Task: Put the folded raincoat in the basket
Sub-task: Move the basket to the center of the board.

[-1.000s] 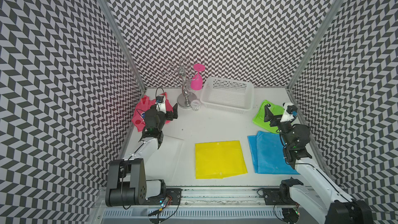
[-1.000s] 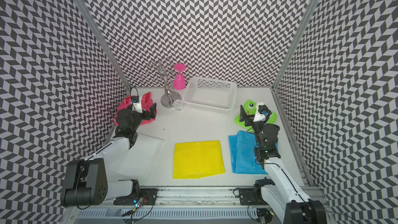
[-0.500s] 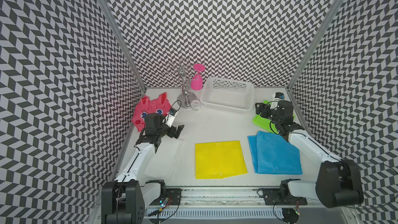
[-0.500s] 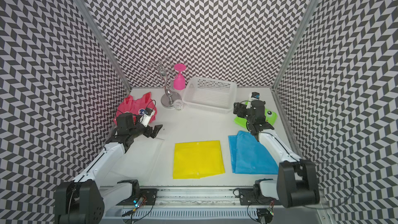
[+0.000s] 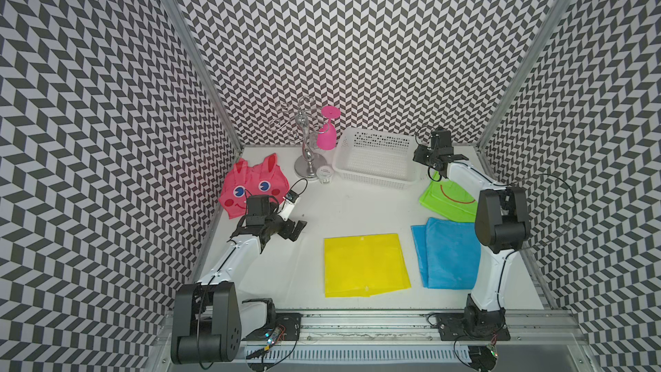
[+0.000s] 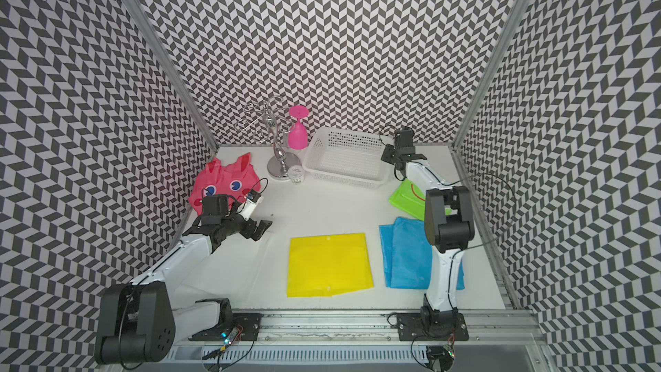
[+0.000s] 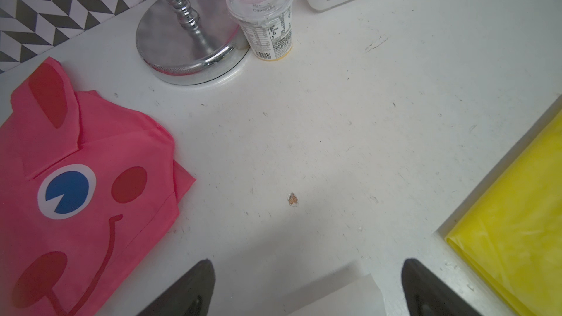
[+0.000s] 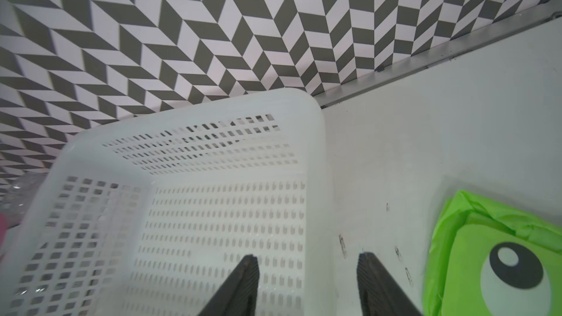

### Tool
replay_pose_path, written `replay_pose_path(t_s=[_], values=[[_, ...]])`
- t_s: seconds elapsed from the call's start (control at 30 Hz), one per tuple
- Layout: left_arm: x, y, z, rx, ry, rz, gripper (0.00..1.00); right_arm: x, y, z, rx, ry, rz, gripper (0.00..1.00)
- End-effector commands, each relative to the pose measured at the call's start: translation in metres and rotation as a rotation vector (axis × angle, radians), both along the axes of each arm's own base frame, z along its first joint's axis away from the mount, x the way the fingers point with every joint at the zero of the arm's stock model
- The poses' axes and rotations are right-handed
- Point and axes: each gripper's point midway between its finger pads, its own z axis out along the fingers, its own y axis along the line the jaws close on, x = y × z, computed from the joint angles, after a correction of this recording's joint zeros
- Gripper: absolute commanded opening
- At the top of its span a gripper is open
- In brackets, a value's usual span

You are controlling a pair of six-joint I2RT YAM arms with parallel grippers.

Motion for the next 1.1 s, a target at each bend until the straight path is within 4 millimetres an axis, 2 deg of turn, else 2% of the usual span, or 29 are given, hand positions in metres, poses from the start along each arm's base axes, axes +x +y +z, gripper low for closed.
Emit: replay_pose_path(t_s=[0.0, 0.1, 0.27, 0.43, 0.53, 0.8, 0.93, 1.07], values=[[-0.004, -0.005, -0.01, 0.002, 0.016, -0.021, 1.0, 0.0, -0.009, -0.028, -0.088, 0.106, -0.021, 0.47], [-0.008, -0.009, -0.014, 0.002, 0.026, -0.039, 1.0, 0.001, -0.01, -0.037, -0.112, 0.127, -0.003, 0.42], [-0.008, -0.012, -0.012, -0.003, 0.025, -0.046, 1.0, -0.011, -0.008, -0.042, -0.136, 0.15, 0.043, 0.29], [-0.011, -0.015, -0.011, -0.013, 0.026, -0.059, 1.0, -0.034, -0.016, -0.045, -0.18, 0.187, 0.04, 0.28], [-0.011, -0.017, -0.011, -0.015, 0.024, -0.066, 1.0, -0.049, -0.018, -0.045, -0.205, 0.207, 0.071, 0.24], [-0.013, -0.021, -0.011, -0.03, 0.034, -0.079, 0.99, -0.086, -0.027, -0.041, -0.279, 0.27, 0.111, 0.24], [-0.015, -0.024, -0.01, -0.041, 0.039, -0.091, 1.0, -0.1, -0.013, -0.034, -0.278, 0.256, 0.21, 0.24], [-0.017, -0.026, -0.008, -0.049, 0.039, -0.108, 1.0, -0.111, 0.006, -0.037, -0.316, 0.268, 0.288, 0.24]])
